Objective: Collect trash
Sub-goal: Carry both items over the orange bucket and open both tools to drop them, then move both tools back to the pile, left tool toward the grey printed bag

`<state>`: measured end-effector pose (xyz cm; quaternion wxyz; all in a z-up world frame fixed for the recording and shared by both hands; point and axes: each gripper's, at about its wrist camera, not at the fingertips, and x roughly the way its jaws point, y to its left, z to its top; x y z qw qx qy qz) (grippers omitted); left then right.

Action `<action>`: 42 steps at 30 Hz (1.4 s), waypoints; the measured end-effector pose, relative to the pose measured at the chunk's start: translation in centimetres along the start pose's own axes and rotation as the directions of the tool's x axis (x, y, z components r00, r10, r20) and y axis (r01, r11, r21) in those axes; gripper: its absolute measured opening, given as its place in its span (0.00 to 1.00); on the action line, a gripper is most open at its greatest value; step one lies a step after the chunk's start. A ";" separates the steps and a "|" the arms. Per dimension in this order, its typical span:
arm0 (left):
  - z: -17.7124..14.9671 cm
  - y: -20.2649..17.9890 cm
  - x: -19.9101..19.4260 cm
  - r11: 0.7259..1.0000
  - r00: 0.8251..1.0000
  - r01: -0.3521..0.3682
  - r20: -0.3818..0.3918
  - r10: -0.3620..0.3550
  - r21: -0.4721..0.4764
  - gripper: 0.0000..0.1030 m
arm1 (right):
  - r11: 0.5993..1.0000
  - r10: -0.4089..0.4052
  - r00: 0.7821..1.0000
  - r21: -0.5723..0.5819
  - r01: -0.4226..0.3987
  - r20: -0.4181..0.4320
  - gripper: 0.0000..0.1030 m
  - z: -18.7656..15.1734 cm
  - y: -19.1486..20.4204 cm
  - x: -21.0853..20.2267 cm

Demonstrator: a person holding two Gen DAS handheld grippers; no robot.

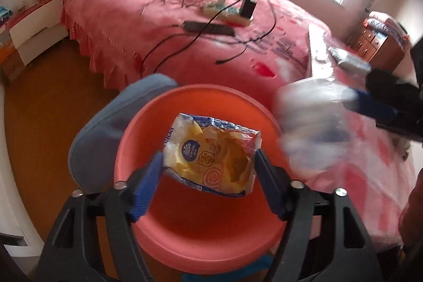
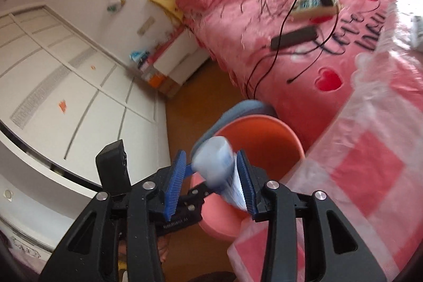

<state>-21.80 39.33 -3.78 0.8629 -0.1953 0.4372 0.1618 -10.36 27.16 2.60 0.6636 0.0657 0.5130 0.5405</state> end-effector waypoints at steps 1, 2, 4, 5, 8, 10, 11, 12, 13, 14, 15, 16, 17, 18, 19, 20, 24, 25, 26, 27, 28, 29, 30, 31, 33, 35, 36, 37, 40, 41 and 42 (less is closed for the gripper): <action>-0.2 0.2 0.3 1.000 1.000 -0.014 -0.008 0.014 0.002 0.74 | 1.000 -0.017 1.000 -0.006 0.017 0.001 0.63 0.0 0.1 0.4; -0.4 0.4 0.4 1.000 1.000 -0.017 -0.014 0.017 0.002 0.76 | 0.999 -0.040 0.999 -0.011 0.040 0.005 0.72 -0.1 0.1 0.5; -0.4 1.0 0.7 0.999 0.999 -0.040 -0.019 0.040 -0.005 0.82 | 0.998 -0.068 0.998 -0.015 0.069 0.013 0.76 -0.5 0.0 0.9; -0.6 1.1 0.7 0.999 0.999 -0.049 -0.015 0.049 -0.005 0.83 | 0.997 -0.082 0.996 -0.011 0.082 0.017 0.78 -0.6 -0.3 0.7; -0.4 1.7 0.3 0.998 0.998 -0.068 0.012 0.068 0.004 0.83 | 0.991 -0.130 0.990 -0.016 0.131 0.047 0.83 -0.9 -0.8 -0.2; -0.2 1.9 -0.4 0.998 0.996 -0.070 0.052 0.069 0.008 0.83 | 0.986 -0.161 0.984 -0.029 0.163 0.073 0.84 -1.2 -0.7 -1.1; 0.0 1.9 -0.7 0.997 0.995 -0.073 0.072 0.072 0.009 0.84 | 0.983 -0.179 0.980 -0.033 0.182 0.088 0.85 -1.4 -0.8 -1.6; 0.1 2.0 -1.0 0.997 0.993 -0.078 0.091 0.077 0.009 0.84 | 0.981 -0.186 0.977 -0.038 0.191 0.102 0.85 -1.5 -0.9 -1.9; 0.2 2.0 -1.4 0.997 0.990 -0.077 0.123 0.075 0.012 0.84 | 0.979 -0.192 0.973 -0.047 0.200 0.126 0.86 -1.7 -1.0 -2.5; 0.2 1.9 -1.9 0.997 0.985 -0.071 0.158 0.067 0.018 0.84 | 0.976 -0.201 0.969 -0.051 0.210 0.141 0.87 -1.9 -1.0 -2.9; 0.2 1.8 -2.2 0.997 0.981 -0.068 0.185 0.063 0.022 0.84 | 0.974 -0.211 0.965 -0.056 0.222 0.157 0.88 -2.0 -1.0 -3.4; 0.3 1.5 -2.7 0.998 0.975 -0.061 0.216 0.053 0.031 0.84 | 0.972 -0.215 0.961 -0.061 0.228 0.172 0.89 -2.1 -1.1 -3.9; 0.4 1.3 -2.9 0.998 0.973 -0.060 0.225 0.051 0.034 0.84 | 0.971 -0.216 0.959 -0.065 0.231 0.184 0.89 -2.3 -1.1 -4.4; 0.5 1.1 -3.1 0.997 0.970 -0.064 0.236 0.054 0.035 0.84 | 0.970 -0.217 0.956 -0.070 0.235 0.197 0.90 -2.4 -1.2 -4.8; 0.6 0.8 -3.4 0.997 0.966 -0.063 0.254 0.052 0.036 0.84 | 0.967 -0.222 0.951 -0.074 0.242 0.214 0.91 -2.6 -1.2 -5.3; 0.6 0.5 -3.7 0.998 0.961 -0.059 0.274 0.046 0.039 0.84 | 0.964 -0.225 0.943 -0.083 0.251 0.245 0.93 -2.9 -1.2 -6.1; 0.9 -0.8 -4.6 0.998 0.947 -0.054 0.320 0.037 0.044 0.84 | 0.953 -0.225 0.911 -0.115 0.280 0.346 0.95 -3.9 -1.1 -8.5; 1.2 -1.3 -4.8 0.998 0.945 -0.054 0.326 0.037 0.042 0.84 | 0.953 -0.221 0.902 -0.116 0.281 0.371 0.95 -4.1 -1.2 -9.2; 1.3 -1.9 -5.0 0.997 0.944 -0.061 0.327 0.042 0.046 0.84 | 0.954 -0.212 0.898 -0.117 0.276 0.387 0.95 -4.1 -1.3 -9.8; 1.4 -2.2 -5.0 0.996 0.944 -0.069 0.328 0.048 0.053 0.84 | 0.955 -0.204 0.893 -0.118 0.271 0.402 0.95 -4.3 -1.4 -10.3; 1.6 -2.9 -5.2 0.993 0.941 -0.099 0.330 0.072 0.066 0.84 | 0.955 -0.198 0.886 -0.121 0.270 0.419 0.95 -4.5 -1.5 -10.9; 1.8 -3.7 -5.2 0.987 0.938 -0.137 0.329 0.104 0.078 0.84 | 0.953 -0.196 0.874 -0.123 0.276 0.444 0.95 -4.8 -1.6 -11.6; 2.0 -4.3 -5.1 0.983 0.940 -0.159 0.317 0.123 0.089 0.84 | 0.951 -0.195 0.863 -0.126 0.283 0.465 0.95 -5.0 -1.7 -12.2; 2.2 -4.7 -5.0 0.983 0.946 -0.154 0.301 0.118 0.098 0.84 | 0.950 -0.193 0.857 -0.127 0.285 0.478 0.95 -5.3 -1.7 -12.7; 2.5 -5.5 -4.7 0.985 0.958 -0.139 0.265 0.106 0.106 0.84 | 0.945 -0.199 0.842 -0.130 0.301 0.502 0.95 -5.8 -1.8 -13.8; 2.5 -6.2 -4.6 0.984 0.962 -0.139 0.250 0.107 0.115 0.84 | 0.937 -0.215 0.833 -0.133 0.324 0.510 0.95 -6.1 -1.9 -14.4; 2.4 -6.8 -4.6 0.983 0.965 -0.135 0.243 0.102 0.126 0.84 | 0.933 -0.225 0.828 -0.131 0.334 0.514 0.95 -6.2 -2.0 -14.7; 2.4 -7.3 -4.5 0.982 0.966 -0.130 0.239 0.094 0.136 0.84 | 0.933 -0.226 0.826 -0.130 0.337 0.517 0.95 -6.4 -2.2 -14.9; 2.1 -8.8 -4.7 0.978 0.967 -0.124 0.240 0.081 0.170 0.84 | 0.927 -0.247 0.818 -0.120 0.356 0.520 0.95 -6.8 -2.6 -15.8; 2.0 -9.4 -4.8 0.975 0.967 -0.128 0.240 0.081 0.184 0.84 | 0.924 -0.254 0.815 -0.118 0.364 0.520 0.95 -6.9 -2.7 -16.0; 1.9 -9.9 -4.8 0.972 0.968 -0.128 0.237 0.080 0.195 0.84 | 0.921 -0.263 0.812 -0.115 0.373 0.521 0.95 -7.1 -2.8 -16.4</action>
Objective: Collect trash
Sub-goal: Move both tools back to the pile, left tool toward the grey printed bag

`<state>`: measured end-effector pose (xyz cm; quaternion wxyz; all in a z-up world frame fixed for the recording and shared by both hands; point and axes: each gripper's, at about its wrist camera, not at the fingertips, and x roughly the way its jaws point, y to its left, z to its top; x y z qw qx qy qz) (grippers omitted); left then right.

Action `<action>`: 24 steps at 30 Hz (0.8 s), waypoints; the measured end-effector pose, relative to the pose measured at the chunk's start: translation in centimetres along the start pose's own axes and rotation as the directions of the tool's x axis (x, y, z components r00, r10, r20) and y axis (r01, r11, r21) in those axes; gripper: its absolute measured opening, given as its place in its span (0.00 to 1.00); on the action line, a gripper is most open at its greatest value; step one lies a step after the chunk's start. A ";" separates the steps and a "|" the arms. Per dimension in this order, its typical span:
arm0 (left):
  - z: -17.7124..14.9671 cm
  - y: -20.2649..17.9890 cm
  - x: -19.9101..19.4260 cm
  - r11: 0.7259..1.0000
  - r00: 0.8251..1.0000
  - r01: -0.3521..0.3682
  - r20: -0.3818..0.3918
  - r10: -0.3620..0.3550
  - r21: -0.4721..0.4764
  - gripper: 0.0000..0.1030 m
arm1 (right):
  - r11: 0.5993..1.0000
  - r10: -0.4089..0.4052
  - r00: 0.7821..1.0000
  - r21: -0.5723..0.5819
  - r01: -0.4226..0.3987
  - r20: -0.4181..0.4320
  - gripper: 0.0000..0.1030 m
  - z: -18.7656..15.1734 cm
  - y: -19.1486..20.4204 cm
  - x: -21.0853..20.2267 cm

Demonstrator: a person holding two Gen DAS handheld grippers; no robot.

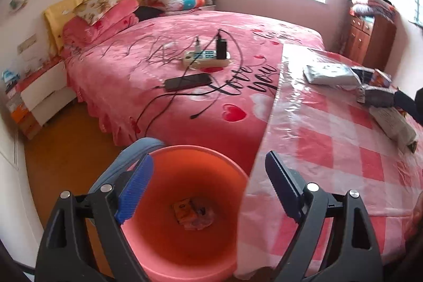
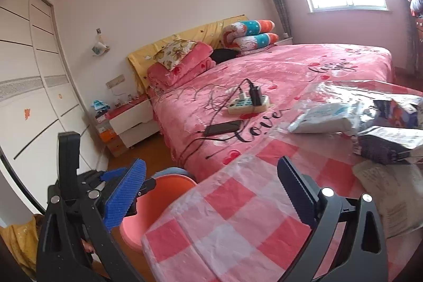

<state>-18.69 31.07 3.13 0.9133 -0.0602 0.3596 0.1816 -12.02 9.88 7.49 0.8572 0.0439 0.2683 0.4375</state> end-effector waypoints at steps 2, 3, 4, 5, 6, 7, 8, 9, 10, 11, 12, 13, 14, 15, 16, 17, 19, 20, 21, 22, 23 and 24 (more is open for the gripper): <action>0.2 -1.1 -0.2 1.000 1.000 0.023 0.002 -0.023 0.018 0.84 | 1.000 -0.020 1.000 0.000 0.020 0.006 0.95 0.0 -0.5 -0.5; 0.3 -1.5 -0.3 0.999 0.999 0.037 0.002 -0.037 0.022 0.84 | 1.000 -0.030 1.000 0.004 0.030 0.010 0.95 0.0 -0.9 -0.8; 0.4 -2.1 -0.4 0.998 0.999 0.053 0.002 -0.053 0.027 0.84 | 0.999 -0.034 0.999 0.010 0.034 0.012 0.95 0.1 -1.2 -1.1; 0.5 -2.5 -0.5 0.998 0.998 0.059 0.000 -0.059 0.031 0.84 | 0.999 -0.033 0.999 0.021 0.033 0.018 0.95 0.1 -1.7 -1.5; 0.5 -2.9 -0.5 0.998 0.998 0.061 -0.001 -0.061 0.034 0.84 | 0.999 -0.036 0.999 0.029 0.036 0.022 0.95 0.1 -2.0 -1.8; 0.6 -3.5 -0.6 0.997 0.997 0.071 -0.006 -0.071 0.037 0.84 | 0.998 -0.044 0.999 0.037 0.043 0.025 0.95 0.2 -2.3 -2.1; 0.6 -3.9 -0.6 0.996 0.997 0.082 -0.013 -0.082 0.037 0.84 | 0.998 -0.051 0.998 0.044 0.049 0.032 0.95 0.2 -2.7 -2.5; 0.7 -4.0 -0.6 0.995 0.996 0.090 -0.016 -0.089 0.035 0.84 | 0.998 -0.054 0.998 0.047 0.053 0.036 0.95 0.2 -3.0 -2.8; 0.7 -4.3 -0.6 0.994 0.995 0.101 -0.022 -0.101 0.030 0.84 | 0.997 -0.061 0.997 0.051 0.059 0.043 0.95 0.2 -3.4 -3.1; 0.7 -4.7 -0.6 0.994 0.994 0.111 -0.028 -0.110 0.026 0.84 | 0.996 -0.065 0.997 0.055 0.063 0.045 0.95 0.4 -3.6 -3.3; 0.8 -5.0 -0.6 0.993 0.992 0.118 -0.035 -0.118 0.024 0.84 | 0.996 -0.069 0.997 0.062 0.066 0.045 0.95 0.5 -4.1 -3.6; 0.8 -5.5 -0.5 0.991 0.991 0.128 -0.045 -0.127 0.026 0.84 | 0.995 -0.069 0.997 0.070 0.066 0.045 0.95 0.5 -4.5 -3.8; 0.9 -5.8 -0.5 0.991 0.991 0.130 -0.050 -0.128 0.029 0.84 | 0.995 -0.069 0.997 0.075 0.066 0.046 0.95 0.5 -4.8 -4.1; 0.9 -6.4 -0.5 0.991 0.990 0.131 -0.058 -0.129 0.035 0.84 | 0.994 -0.073 0.996 0.079 0.069 0.049 0.95 0.6 -5.1 -4.3; 1.0 -6.8 -0.5 0.990 0.989 0.135 -0.063 -0.133 0.040 0.84 | 0.994 -0.081 0.995 0.081 0.076 0.053 0.95 0.6 -5.4 -4.6; 1.0 -7.3 -0.5 0.989 0.988 0.139 -0.070 -0.136 0.044 0.84 | 0.993 -0.091 0.994 0.082 0.086 0.059 0.95 0.6 -5.6 -5.0; 1.1 -8.1 -0.5 0.989 0.987 0.142 -0.076 -0.138 0.045 0.84 | 0.992 -0.102 0.993 0.084 0.097 0.062 0.95 0.7 -6.2 -5.4; 1.2 -8.5 -0.5 0.988 0.986 0.150 -0.078 -0.147 0.040 0.84 | 0.991 -0.108 0.992 0.088 0.102 0.062 0.95 0.7 -6.6 -5.7; 1.3 -8.7 -0.5 0.987 0.985 0.156 -0.079 -0.152 0.035 0.84 | 0.990 -0.111 0.992 0.092 0.105 0.064 0.95 0.7 -6.8 -6.0; 1.4 -9.0 -0.5 0.987 0.984 0.159 -0.082 -0.157 0.029 0.84 | 0.990 -0.113 0.991 0.097 0.106 0.068 0.95 0.7 -7.1 -6.3; 1.5 -9.4 -0.4 0.987 0.984 0.160 -0.088 -0.158 0.026 0.84 | 0.989 -0.115 0.991 0.105 0.106 0.075 0.95 0.7 -7.5 -6.7; 1.6 -9.6 -0.3 0.986 0.983 0.163 -0.095 -0.160 0.025 0.84 | 0.988 -0.118 0.990 0.111 0.109 0.079 0.95 0.7 -7.9 -6.9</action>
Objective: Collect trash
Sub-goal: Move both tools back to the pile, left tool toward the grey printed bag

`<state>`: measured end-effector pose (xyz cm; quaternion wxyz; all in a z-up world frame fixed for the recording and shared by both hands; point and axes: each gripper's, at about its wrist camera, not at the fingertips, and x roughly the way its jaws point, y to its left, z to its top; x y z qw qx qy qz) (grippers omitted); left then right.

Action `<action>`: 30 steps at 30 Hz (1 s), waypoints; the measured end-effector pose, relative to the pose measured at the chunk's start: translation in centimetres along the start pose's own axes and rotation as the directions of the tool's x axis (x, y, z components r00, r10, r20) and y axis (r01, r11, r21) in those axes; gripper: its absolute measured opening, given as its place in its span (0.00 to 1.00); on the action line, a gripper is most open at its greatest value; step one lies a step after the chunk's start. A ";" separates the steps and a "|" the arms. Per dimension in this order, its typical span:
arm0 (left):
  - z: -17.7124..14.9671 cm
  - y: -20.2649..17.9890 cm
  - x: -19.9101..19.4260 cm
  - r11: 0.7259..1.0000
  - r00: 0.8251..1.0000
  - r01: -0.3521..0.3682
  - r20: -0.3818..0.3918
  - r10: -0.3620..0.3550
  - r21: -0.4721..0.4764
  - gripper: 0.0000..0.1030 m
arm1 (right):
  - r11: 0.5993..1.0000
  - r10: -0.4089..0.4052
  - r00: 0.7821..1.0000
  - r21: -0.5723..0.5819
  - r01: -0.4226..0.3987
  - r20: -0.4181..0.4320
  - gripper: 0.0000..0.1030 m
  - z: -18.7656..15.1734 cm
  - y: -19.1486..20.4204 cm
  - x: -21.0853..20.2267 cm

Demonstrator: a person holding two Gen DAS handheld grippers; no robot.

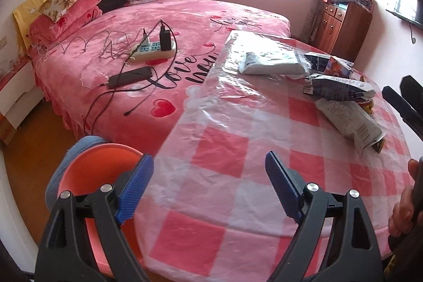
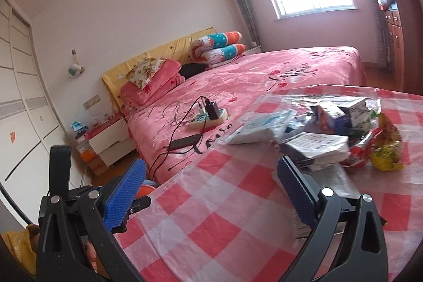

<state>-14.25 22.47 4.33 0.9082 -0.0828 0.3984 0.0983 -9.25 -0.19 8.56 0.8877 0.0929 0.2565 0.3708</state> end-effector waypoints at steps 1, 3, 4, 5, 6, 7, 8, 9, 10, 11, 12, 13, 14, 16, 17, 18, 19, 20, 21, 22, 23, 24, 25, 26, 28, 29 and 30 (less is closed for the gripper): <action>0.2 -0.5 0.3 1.000 1.000 0.004 -0.013 -0.004 -0.002 0.84 | 1.000 -0.007 1.000 0.003 0.007 0.002 0.95 0.1 -0.3 -0.2; 0.3 -1.0 0.6 1.000 0.999 0.015 -0.028 -0.015 -0.006 0.84 | 0.999 -0.032 0.999 -0.001 0.032 0.003 0.95 0.2 -0.8 -0.5; 0.4 -1.5 0.8 1.000 0.999 0.028 -0.037 -0.028 -0.007 0.84 | 0.999 -0.044 0.999 -0.003 0.044 0.004 0.95 0.3 -1.0 -0.6; 0.5 -2.0 0.9 0.999 0.999 0.034 -0.040 -0.034 -0.004 0.84 | 0.998 -0.055 0.998 -0.005 0.055 0.006 0.95 0.3 -1.3 -0.8; 0.5 -2.4 1.0 0.999 0.998 0.038 -0.041 -0.038 0.000 0.84 | 0.998 -0.066 0.998 -0.004 0.066 0.009 0.95 0.4 -1.7 -1.0; 0.6 -3.0 1.0 0.999 0.998 0.046 -0.043 -0.045 0.010 0.84 | 0.997 -0.076 0.997 -0.002 0.076 0.010 0.95 0.4 -2.0 -1.1; 0.6 -3.6 1.1 0.998 0.997 0.056 -0.046 -0.055 0.019 0.84 | 0.996 -0.088 0.996 0.003 0.088 0.012 0.95 0.5 -2.5 -1.4; 0.7 -4.2 1.2 0.998 0.997 0.065 -0.049 -0.064 0.026 0.84 | 0.996 -0.094 0.995 0.007 0.094 0.014 0.95 0.6 -2.7 -1.5; 0.8 -4.8 1.3 0.997 0.996 0.075 -0.050 -0.074 0.030 0.84 | 0.994 -0.105 0.994 0.013 0.105 0.017 0.95 0.6 -3.1 -1.8; 0.8 -5.4 1.4 0.996 0.995 0.085 -0.051 -0.083 0.031 0.84 | 0.992 -0.126 0.992 0.026 0.125 0.022 0.95 0.7 -3.7 -2.0; 1.0 -5.8 1.4 0.995 0.994 0.094 -0.051 -0.092 0.030 0.84 | 0.989 -0.142 0.989 0.042 0.141 0.026 0.95 0.8 -4.3 -2.3; 1.1 -6.4 1.5 0.994 0.993 0.108 -0.051 -0.106 0.026 0.84 | 0.986 -0.158 0.987 0.061 0.157 0.026 0.95 0.9 -4.9 -2.5; 1.2 -7.1 1.6 0.993 0.992 0.119 -0.053 -0.118 0.024 0.84 | 0.980 -0.182 0.983 0.089 0.180 0.022 0.95 1.0 -5.9 -2.8; 1.5 -8.6 1.8 0.991 0.990 0.133 -0.056 -0.131 0.023 0.84 | 0.970 -0.210 0.978 0.133 0.206 0.017 0.95 1.3 -7.6 -3.3; 1.7 -9.1 1.8 0.990 0.989 0.140 -0.055 -0.138 0.018 0.84 | 0.961 -0.228 0.973 0.161 0.223 0.016 0.95 1.3 -8.8 -3.7; 1.9 -9.8 1.9 0.987 0.986 0.160 -0.055 -0.160 0.006 0.84 | 0.952 -0.249 0.968 0.188 0.242 0.014 0.95 1.3 -9.9 -4.0; 2.1 -10.2 2.0 0.985 0.983 0.175 -0.056 -0.175 -0.004 0.84 | 0.946 -0.259 0.966 0.203 0.251 0.015 0.95 1.3 -10.6 -4.3; 2.3 -11.0 2.2 0.981 0.979 0.195 -0.063 -0.196 -0.019 0.84 | 0.936 -0.274 0.962 0.233 0.263 0.015 0.95 1.3 -11.7 -4.6; 2.4 -11.8 2.5 0.976 0.973 0.217 -0.072 -0.218 -0.026 0.84 | 0.927 -0.285 0.958 0.259 0.272 0.013 0.95 1.3 -12.8 -4.9; 2.5 -12.4 2.7 0.973 0.970 0.229 -0.078 -0.231 -0.029 0.84 | 0.918 -0.293 0.956 0.281 0.279 0.010 0.95 1.2 -13.6 -5.3; 2.6 -13.2 2.9 0.969 0.965 0.244 -0.087 -0.246 -0.032 0.84 | 0.910 -0.296 0.955 0.309 0.278 0.011 0.95 1.0 -14.7 -5.7; 2.7 -13.8 3.2 0.966 0.961 0.256 -0.094 -0.259 -0.037 0.84 | 0.905 -0.296 0.955 0.325 0.276 0.014 0.95 1.0 -15.5 -6.1; 2.8 -14.6 3.4 0.961 0.956 0.273 -0.102 -0.276 -0.045 0.84 | 0.897 -0.303 0.953 0.342 0.279 0.016 0.95 0.8 -16.4 -6.4; 2.8 -15.5 3.7 0.957 0.950 0.287 -0.111 -0.291 -0.051 0.84 | 0.893 -0.308 0.951 0.350 0.283 0.017 0.95 0.7 -17.1 -6.8; 3.0 -16.8 4.3 0.954 0.946 0.293 -0.125 -0.298 -0.062 0.84 | 0.885 -0.316 0.949 0.367 0.287 0.018 0.95 0.5 -18.1 -7.1; 3.1 -17.5 4.6 0.953 0.944 0.296 -0.133 -0.303 -0.070 0.84 | 0.882 -0.313 0.950 0.376 0.284 0.017 0.95 0.3 -18.6 -7.2; 3.2 -18.1 4.9 0.951 0.941 0.300 -0.141 -0.309 -0.080 0.84 | 0.880 -0.309 0.951 0.383 0.280 0.016 0.95 0.3 -18.9 -7.3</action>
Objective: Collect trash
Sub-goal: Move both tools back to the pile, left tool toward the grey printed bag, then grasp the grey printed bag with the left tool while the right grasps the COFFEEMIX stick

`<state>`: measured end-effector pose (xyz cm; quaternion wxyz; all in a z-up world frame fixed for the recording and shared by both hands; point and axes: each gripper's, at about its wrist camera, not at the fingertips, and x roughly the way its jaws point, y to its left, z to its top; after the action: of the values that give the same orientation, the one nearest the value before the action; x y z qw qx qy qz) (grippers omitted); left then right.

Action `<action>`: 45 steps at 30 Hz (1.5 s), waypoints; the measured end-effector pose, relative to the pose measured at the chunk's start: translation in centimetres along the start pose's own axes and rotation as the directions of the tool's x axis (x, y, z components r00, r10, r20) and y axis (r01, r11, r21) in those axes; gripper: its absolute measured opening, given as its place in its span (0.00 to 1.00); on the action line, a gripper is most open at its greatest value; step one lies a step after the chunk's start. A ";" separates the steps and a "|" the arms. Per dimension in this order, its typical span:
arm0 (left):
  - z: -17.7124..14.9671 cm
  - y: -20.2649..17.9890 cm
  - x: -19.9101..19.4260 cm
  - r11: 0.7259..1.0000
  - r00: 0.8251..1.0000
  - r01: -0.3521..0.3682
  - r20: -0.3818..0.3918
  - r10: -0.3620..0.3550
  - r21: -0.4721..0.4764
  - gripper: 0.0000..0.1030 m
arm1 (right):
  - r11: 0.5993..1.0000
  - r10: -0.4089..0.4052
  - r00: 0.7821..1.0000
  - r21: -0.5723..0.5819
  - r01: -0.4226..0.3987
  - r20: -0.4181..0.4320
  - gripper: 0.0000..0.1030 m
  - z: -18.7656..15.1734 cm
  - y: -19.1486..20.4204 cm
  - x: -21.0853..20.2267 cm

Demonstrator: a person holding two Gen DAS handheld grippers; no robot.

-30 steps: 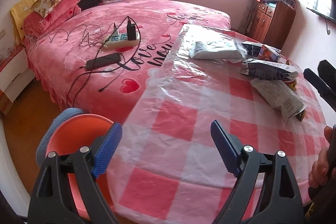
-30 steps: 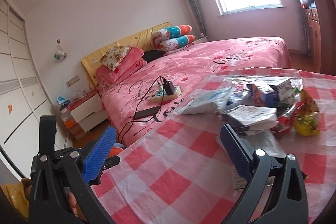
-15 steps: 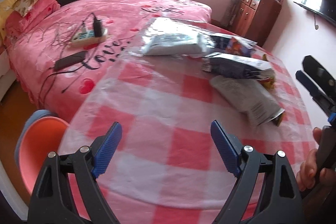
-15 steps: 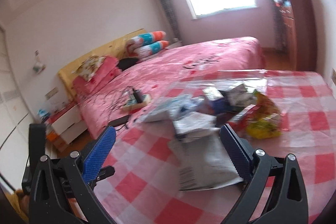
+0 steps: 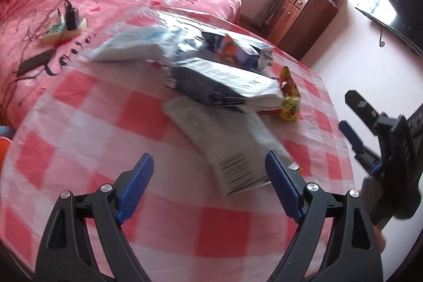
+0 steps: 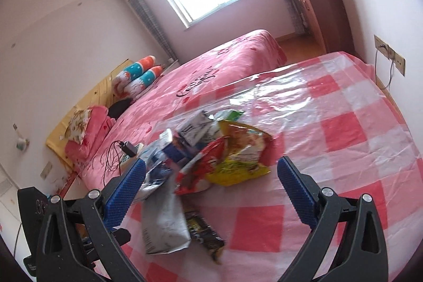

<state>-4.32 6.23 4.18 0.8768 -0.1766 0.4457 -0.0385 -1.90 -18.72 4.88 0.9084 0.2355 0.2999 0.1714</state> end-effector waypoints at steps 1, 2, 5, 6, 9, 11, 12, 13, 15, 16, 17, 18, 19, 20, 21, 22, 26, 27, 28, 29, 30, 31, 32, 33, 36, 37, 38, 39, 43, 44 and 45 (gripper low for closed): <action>0.3 -0.7 0.7 1.000 1.000 0.008 -0.010 -0.008 -0.016 0.84 | 1.000 0.004 1.000 0.008 -0.004 -0.004 0.95 0.1 -0.3 0.1; 0.3 -1.2 1.0 1.000 1.000 0.010 -0.014 -0.011 -0.020 0.84 | 1.000 0.011 1.000 0.012 -0.011 -0.008 0.95 0.1 -0.6 0.2; 0.8 -3.0 2.1 1.000 1.000 0.001 -0.014 -0.001 -0.011 0.84 | 1.000 0.027 0.999 0.013 -0.027 -0.017 0.95 0.0 -0.7 0.5; 0.9 -3.4 2.3 1.000 1.000 -0.003 -0.010 0.003 -0.009 0.84 | 0.999 0.037 0.999 0.014 -0.036 -0.021 0.95 0.0 -0.7 0.5; 1.4 -4.3 3.4 0.999 0.999 -0.041 -0.010 0.041 -0.013 0.84 | 0.998 0.055 0.998 0.010 -0.054 -0.030 0.95 -0.1 -0.5 0.7; 1.6 -4.5 4.1 0.997 0.997 -0.076 -0.010 0.075 -0.021 0.84 | 0.998 0.060 0.998 0.009 -0.060 -0.034 0.95 -0.1 -0.4 0.7; 1.7 -4.6 4.2 0.996 0.997 -0.082 -0.010 0.082 -0.020 0.84 | 0.998 0.065 0.997 0.011 -0.065 -0.036 0.95 -0.1 -0.5 0.9; 1.8 -4.7 4.6 0.995 0.995 -0.098 -0.014 0.098 -0.015 0.84 | 0.997 0.071 0.997 0.014 -0.071 -0.038 0.95 -0.1 -0.6 0.9; 2.0 -4.7 5.2 0.993 0.993 -0.120 -0.025 0.120 -0.011 0.84 | 0.997 0.081 0.996 0.019 -0.080 -0.046 0.95 0.0 -0.6 1.1; 1.9 -4.5 5.5 0.992 0.992 -0.126 -0.029 0.126 -0.013 0.84 | 0.996 0.092 0.994 0.020 -0.091 -0.055 0.95 0.0 -0.6 1.1; 1.9 -4.4 5.8 0.990 0.990 -0.139 -0.031 0.139 -0.014 0.84 | 0.995 0.100 0.993 0.021 -0.099 -0.060 0.95 0.0 -0.5 1.2; 1.9 -4.2 6.0 0.989 0.988 -0.150 -0.030 0.150 -0.013 0.84 | 0.994 0.107 0.992 0.024 -0.106 -0.064 0.95 0.0 -0.5 1.3; 1.9 -4.1 6.1 0.988 0.988 -0.154 -0.025 0.154 -0.013 0.84 | 0.993 0.115 0.991 0.028 -0.113 -0.070 0.95 0.0 -0.5 1.4; 1.9 -4.0 6.2 0.987 0.987 -0.158 -0.018 0.158 -0.013 0.84 | 0.991 0.129 0.988 0.037 -0.126 -0.081 0.95 -0.1 -0.6 1.5; 1.9 -3.9 6.2 0.987 0.987 -0.158 -0.016 0.158 -0.013 0.84 | 0.990 0.140 0.986 0.046 -0.136 -0.091 0.95 -0.1 -0.8 1.7; 1.9 -3.9 6.2 0.987 0.987 -0.157 -0.014 0.157 -0.012 0.84 | 0.988 0.148 0.984 0.056 -0.143 -0.101 0.95 -0.2 -0.9 1.9; 1.6 -3.6 6.1 0.989 0.988 -0.150 -0.017 0.150 0.000 0.79 | 0.984 0.170 0.976 0.070 -0.162 -0.133 0.95 -0.4 -0.9 2.5; 1.5 -3.5 6.0 0.990 0.989 -0.144 -0.017 0.144 0.000 0.76 | 0.984 0.173 0.975 0.068 -0.165 -0.138 0.95 -0.5 -0.9 2.6; 1.4 -3.4 5.9 0.989 0.989 -0.145 -0.017 0.145 0.004 0.75 | 0.984 0.176 0.974 0.065 -0.168 -0.142 0.95 -0.5 -0.8 2.6; 1.3 -3.4 5.7 0.989 0.989 -0.146 -0.019 0.146 0.009 0.73 | 0.983 0.179 0.973 0.059 -0.172 -0.147 0.95 -0.6 -0.7 2.6; 1.2 -3.3 5.6 0.989 0.989 -0.144 -0.022 0.145 0.015 0.72 | 0.983 0.180 0.972 0.052 -0.174 -0.151 0.95 -0.7 -0.5 2.7; 1.1 -3.1 5.4 0.990 0.990 -0.139 -0.025 0.139 0.015 0.72 | 0.983 0.182 0.971 0.045 -0.177 -0.157 0.95 -0.8 -0.3 2.7; 1.0 -2.9 5.2 0.991 0.990 -0.135 -0.027 0.135 0.014 0.71 | 0.983 0.184 0.969 0.038 -0.180 -0.164 0.95 -0.8 -0.2 2.8; 0.9 -2.6 5.0 0.991 0.991 -0.132 -0.030 0.132 0.011 0.71 | 0.983 0.185 0.967 0.030 -0.183 -0.173 0.95 -1.0 0.1 3.0; 0.3 -1.8 4.1 0.993 0.992 -0.120 -0.040 0.120 0.013 0.70 | 0.982 0.183 0.963 0.002 -0.187 -0.198 0.95 -1.3 0.7 3.4; 0.0 -1.6 3.8 0.993 0.992 -0.116 -0.043 0.117 0.018 0.70 | 0.982 0.183 0.961 -0.007 -0.189 -0.206 0.95 -1.4 0.9 3.5; -0.3 -1.4 3.4 0.993 0.992 -0.115 -0.044 0.116 0.026 0.70 | 0.982 0.181 0.960 -0.019 -0.189 -0.216 0.95 -1.6 1.2 3.7; -0.5 -1.2 3.1 0.993 0.993 -0.112 -0.045 0.114 0.032 0.70 | 0.982 0.174 0.959 -0.031 -0.186 -0.225 0.95 -1.8 1.4 3.9; -1.5 -0.2 1.7 0.994 0.994 -0.098 -0.052 0.100 0.051 0.70 | 0.981 0.149 0.954 -0.081 -0.176 -0.261 0.95 -2.6 2.3 4.5; -1.8 -0.1 1.4 0.994 0.994 -0.095 -0.054 0.098 0.058 0.70 | 0.981 0.143 0.953 -0.090 -0.173 -0.267 0.95 -2.7 2.5 4.6; -2.0 0.1 1.1 0.994 0.994 -0.091 -0.057 0.095 0.064 0.70 | 0.980 0.131 0.953 -0.107 -0.165 -0.274 0.95 -2.9 2.8 4.7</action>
<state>-5.24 5.49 2.21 0.8689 -0.1274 0.4780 -0.0167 -0.59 -13.34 2.10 0.8579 0.1730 0.3886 0.2882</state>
